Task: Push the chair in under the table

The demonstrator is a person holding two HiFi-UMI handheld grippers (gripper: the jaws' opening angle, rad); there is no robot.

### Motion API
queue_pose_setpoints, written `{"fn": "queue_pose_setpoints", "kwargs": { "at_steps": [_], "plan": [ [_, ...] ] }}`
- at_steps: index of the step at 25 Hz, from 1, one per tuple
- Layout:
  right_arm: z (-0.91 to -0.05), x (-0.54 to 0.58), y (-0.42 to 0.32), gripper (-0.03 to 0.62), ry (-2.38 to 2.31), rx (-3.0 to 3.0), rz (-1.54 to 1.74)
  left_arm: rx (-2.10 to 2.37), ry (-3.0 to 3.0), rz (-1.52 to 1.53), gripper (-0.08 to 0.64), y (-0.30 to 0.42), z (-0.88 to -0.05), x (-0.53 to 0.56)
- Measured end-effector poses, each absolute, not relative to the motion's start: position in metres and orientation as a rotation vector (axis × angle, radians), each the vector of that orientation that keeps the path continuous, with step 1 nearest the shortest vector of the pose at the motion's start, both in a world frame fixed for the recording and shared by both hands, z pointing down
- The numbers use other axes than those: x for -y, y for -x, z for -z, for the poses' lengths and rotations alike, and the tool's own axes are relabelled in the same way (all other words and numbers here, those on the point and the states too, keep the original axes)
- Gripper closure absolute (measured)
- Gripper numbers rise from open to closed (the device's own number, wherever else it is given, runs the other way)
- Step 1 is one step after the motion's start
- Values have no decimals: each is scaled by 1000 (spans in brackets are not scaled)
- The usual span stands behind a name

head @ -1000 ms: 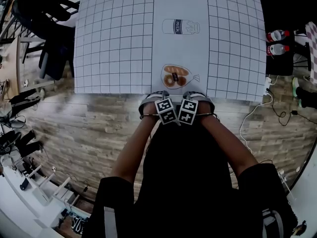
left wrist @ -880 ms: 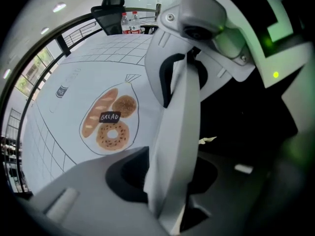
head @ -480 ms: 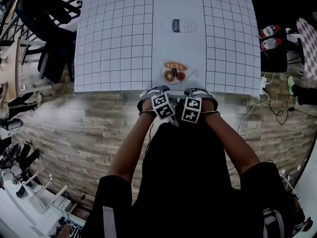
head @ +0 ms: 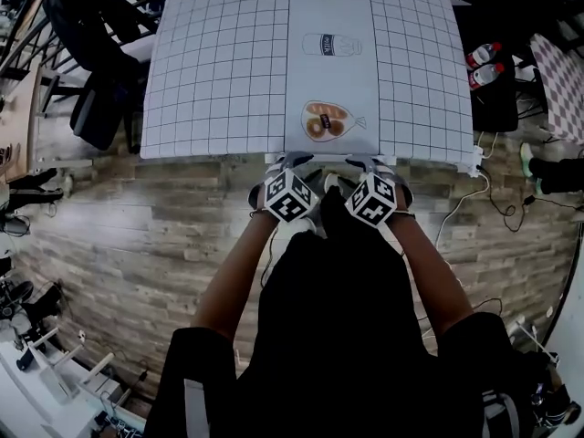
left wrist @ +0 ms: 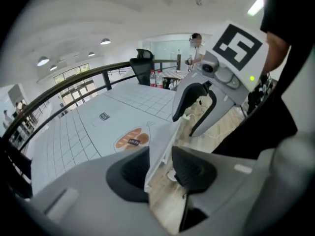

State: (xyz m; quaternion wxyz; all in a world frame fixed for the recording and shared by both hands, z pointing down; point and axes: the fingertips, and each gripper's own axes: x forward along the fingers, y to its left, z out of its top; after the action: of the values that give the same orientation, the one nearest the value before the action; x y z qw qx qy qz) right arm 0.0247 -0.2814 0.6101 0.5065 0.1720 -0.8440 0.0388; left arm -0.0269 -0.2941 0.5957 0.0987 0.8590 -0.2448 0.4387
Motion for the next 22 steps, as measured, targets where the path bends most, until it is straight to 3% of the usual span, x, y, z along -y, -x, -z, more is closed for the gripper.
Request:
{"fn": "queue_pose_setpoints", "kwargs": {
  "at_steps": [2,9,15,22],
  "plan": [
    [-585,275,-24,426,-503,2096,-87,777,-2529,-1180,428,31,-577,282],
    [-486,258,-26,589,-881,2312,-36,950,-2570,-857,529,45,-508,253],
    [-407,237,-26,594,-1209,2576,-271,1036,-2617,-530,549,50,-440,233],
    [-351,214,-36,594,-1477,2655,-231,1298,-2596,-256,549,64,-381,207]
  ]
}}
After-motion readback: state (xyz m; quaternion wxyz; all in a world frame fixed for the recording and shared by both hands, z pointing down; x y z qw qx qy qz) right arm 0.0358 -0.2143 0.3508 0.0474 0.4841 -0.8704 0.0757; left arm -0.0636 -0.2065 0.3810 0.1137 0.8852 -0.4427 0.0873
